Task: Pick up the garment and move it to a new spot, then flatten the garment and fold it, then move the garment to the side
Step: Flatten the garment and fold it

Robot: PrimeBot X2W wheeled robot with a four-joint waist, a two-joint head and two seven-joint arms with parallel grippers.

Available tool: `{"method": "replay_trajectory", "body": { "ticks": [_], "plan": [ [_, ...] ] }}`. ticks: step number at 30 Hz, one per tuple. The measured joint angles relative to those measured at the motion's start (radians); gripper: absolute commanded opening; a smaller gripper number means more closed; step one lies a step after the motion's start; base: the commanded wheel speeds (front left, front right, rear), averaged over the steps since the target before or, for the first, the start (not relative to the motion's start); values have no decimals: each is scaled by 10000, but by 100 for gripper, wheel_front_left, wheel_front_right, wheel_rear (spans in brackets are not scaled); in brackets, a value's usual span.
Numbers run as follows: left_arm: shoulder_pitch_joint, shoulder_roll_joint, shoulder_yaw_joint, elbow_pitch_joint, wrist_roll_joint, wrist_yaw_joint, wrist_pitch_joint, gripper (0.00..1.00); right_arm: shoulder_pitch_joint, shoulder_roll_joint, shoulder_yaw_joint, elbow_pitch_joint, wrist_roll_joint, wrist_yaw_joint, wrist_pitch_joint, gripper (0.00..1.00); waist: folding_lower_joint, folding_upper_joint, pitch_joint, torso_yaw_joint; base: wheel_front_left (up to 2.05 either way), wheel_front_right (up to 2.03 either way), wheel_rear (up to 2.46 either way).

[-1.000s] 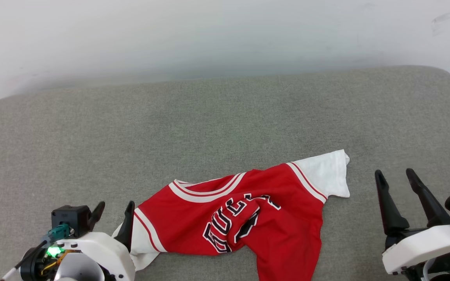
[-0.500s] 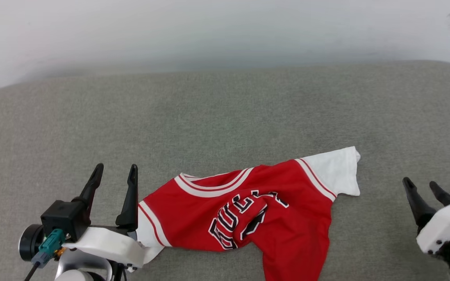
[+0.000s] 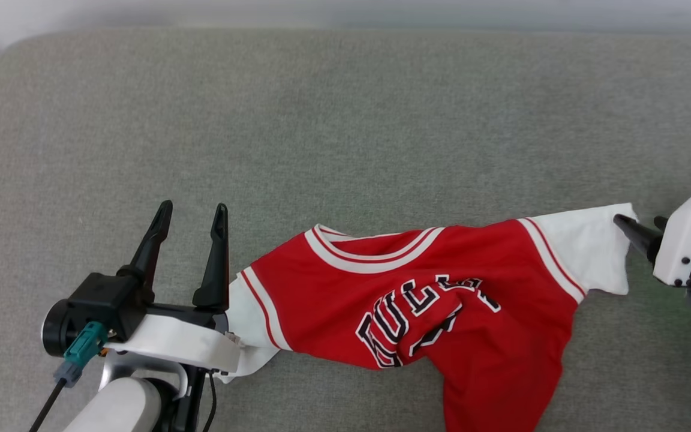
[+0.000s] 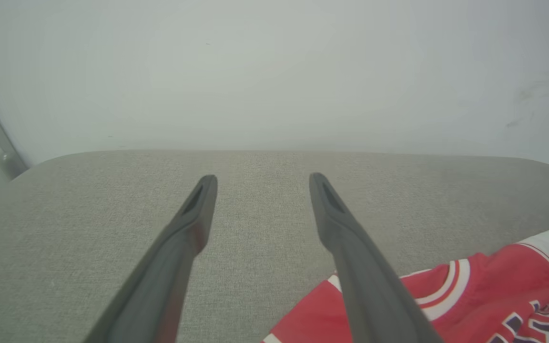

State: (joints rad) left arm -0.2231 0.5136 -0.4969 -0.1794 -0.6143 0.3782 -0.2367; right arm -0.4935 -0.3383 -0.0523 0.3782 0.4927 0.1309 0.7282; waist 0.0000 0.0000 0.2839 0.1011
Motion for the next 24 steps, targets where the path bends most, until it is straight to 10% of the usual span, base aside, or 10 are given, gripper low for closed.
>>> {"method": "replay_trajectory", "body": {
  "ticks": [10, 11, 13, 24],
  "plan": [
    [-299, -247, -50, 477, -48, -259, -86, 100, -1106, -351, 723, 1229, 362, -2, 1386, 100, 0, 0, 779, 453, 0, 0, 0],
    [-298, -257, -52, 539, -56, -259, -86, 100, -1158, -368, 752, 1300, 389, -2, 1488, 50, -1, 0, 773, 458, 0, 0, 0],
    [-296, -259, -84, 639, -127, -270, -21, 100, -1187, -372, 802, 1388, 487, -2, 1597, 0, -1, 0, 740, 457, 0, 0, 0],
    [-66, 796, -249, 1053, -1198, -1028, 2090, 100, -1136, -107, 1160, 1200, 533, 0, 821, 0, 0, 0, 20, 119, 0, 0, 0]
  ]
}}
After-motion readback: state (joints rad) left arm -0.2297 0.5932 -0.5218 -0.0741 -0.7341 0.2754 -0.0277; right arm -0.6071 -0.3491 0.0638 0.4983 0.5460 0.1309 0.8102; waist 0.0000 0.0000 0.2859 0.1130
